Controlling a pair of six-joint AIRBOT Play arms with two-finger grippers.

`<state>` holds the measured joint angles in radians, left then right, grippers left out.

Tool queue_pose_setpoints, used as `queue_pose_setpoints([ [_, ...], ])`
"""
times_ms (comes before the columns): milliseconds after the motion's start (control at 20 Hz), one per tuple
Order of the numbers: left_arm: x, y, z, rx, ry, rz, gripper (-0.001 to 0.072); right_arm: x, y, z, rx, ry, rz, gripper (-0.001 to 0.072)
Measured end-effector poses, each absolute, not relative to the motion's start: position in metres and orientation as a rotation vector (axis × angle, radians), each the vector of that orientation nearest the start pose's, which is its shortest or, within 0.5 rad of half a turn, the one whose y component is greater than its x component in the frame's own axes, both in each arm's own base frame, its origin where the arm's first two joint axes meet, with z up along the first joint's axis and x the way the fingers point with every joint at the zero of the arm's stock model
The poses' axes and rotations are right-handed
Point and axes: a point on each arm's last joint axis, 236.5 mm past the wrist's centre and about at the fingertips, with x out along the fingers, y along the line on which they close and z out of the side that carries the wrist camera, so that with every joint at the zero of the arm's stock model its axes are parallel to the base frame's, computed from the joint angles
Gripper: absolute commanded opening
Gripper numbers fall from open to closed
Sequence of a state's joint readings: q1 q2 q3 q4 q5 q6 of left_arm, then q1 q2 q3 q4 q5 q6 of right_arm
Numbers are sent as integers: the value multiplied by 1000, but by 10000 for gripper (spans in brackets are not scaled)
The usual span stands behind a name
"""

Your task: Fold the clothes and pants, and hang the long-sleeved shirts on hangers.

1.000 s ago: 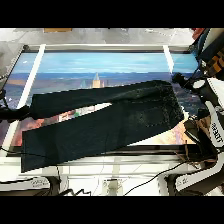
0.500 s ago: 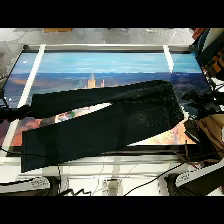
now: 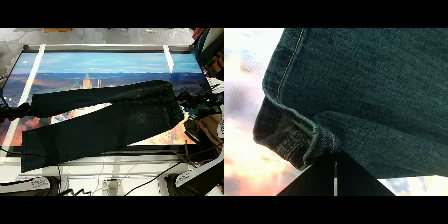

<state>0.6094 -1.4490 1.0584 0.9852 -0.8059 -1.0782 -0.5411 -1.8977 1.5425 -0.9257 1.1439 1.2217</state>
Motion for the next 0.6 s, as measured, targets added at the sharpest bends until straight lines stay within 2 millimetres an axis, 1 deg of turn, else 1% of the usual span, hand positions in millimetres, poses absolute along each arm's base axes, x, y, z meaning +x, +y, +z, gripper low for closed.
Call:
queue_pose_setpoints([
  [200, 414, 171, -42, -496, 960, 147, 25, 481, -123, -104, 737, 1209, 101, 617],
  [250, 414, 171, -42, -497, 959, 147, 25, 480, -118, -108, 750, 1218, 123, 612],
  [300, 414, 171, -42, -499, 958, 146, 25, 478, -110, -112, 768, 1234, 160, 592],
  [350, 414, 171, -42, -499, 958, 146, 25, 476, -99, -113, 798, 1245, 206, 584],
  [400, 414, 171, -42, -500, 958, 146, 25, 471, -86, -114, 830, 1262, 272, 478],
  [450, 414, 171, -42, -501, 957, 146, 25, 467, -76, -115, 849, 1279, 322, 322],
  [500, 414, 171, -42, -501, 957, 146, 25, 463, -71, -117, 851, 1286, 366, 112],
  [550, 415, 171, -41, -502, 955, 146, 25, 462, -67, -119, 839, 1280, 398, 33],
  [600, 415, 171, -41, -505, 954, 146, 24, 465, -66, -117, 817, 1256, 431, 32],
])
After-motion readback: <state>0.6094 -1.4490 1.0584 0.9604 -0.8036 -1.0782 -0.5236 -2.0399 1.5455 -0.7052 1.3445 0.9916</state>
